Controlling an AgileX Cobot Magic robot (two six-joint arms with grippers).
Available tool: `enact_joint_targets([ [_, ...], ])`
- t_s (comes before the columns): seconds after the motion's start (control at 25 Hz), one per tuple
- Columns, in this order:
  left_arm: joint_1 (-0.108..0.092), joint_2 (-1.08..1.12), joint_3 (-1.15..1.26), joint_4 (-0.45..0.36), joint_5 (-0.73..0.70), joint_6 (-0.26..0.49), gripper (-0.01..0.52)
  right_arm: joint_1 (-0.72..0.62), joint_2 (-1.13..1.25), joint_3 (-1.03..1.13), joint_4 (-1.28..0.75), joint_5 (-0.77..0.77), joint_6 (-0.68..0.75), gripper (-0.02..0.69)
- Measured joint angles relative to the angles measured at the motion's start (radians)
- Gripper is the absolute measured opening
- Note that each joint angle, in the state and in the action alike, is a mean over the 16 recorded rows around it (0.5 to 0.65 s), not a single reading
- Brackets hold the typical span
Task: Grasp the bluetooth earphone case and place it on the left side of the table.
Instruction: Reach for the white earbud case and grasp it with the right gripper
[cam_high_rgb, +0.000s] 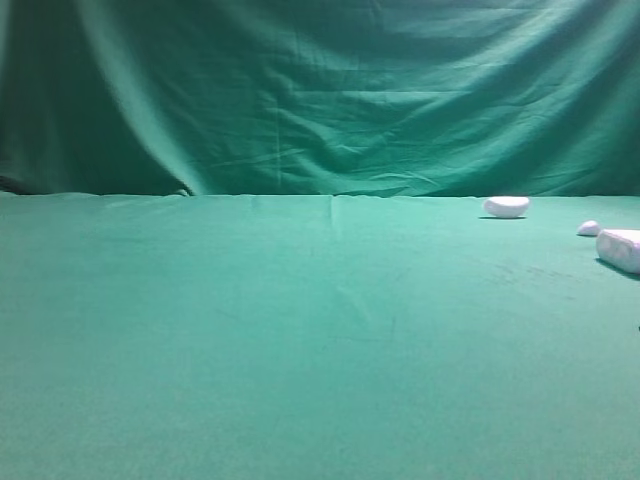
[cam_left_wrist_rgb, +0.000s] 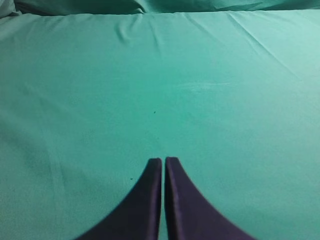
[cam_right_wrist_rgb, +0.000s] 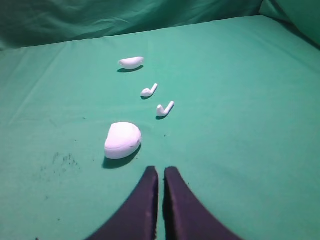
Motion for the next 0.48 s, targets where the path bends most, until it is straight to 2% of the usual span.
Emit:
enact_joint_targets([
  [0.28,0.0,0.0,0.0,0.0,0.0,0.0,0.0,0.0,0.002,-0.006,0.002,-0.223,0.006,0.0],
  [0.48,0.0,0.0,0.0,0.0,0.0,0.0,0.0,0.0,0.05,-0.076,0.008,-0.274,0.019,0.0],
])
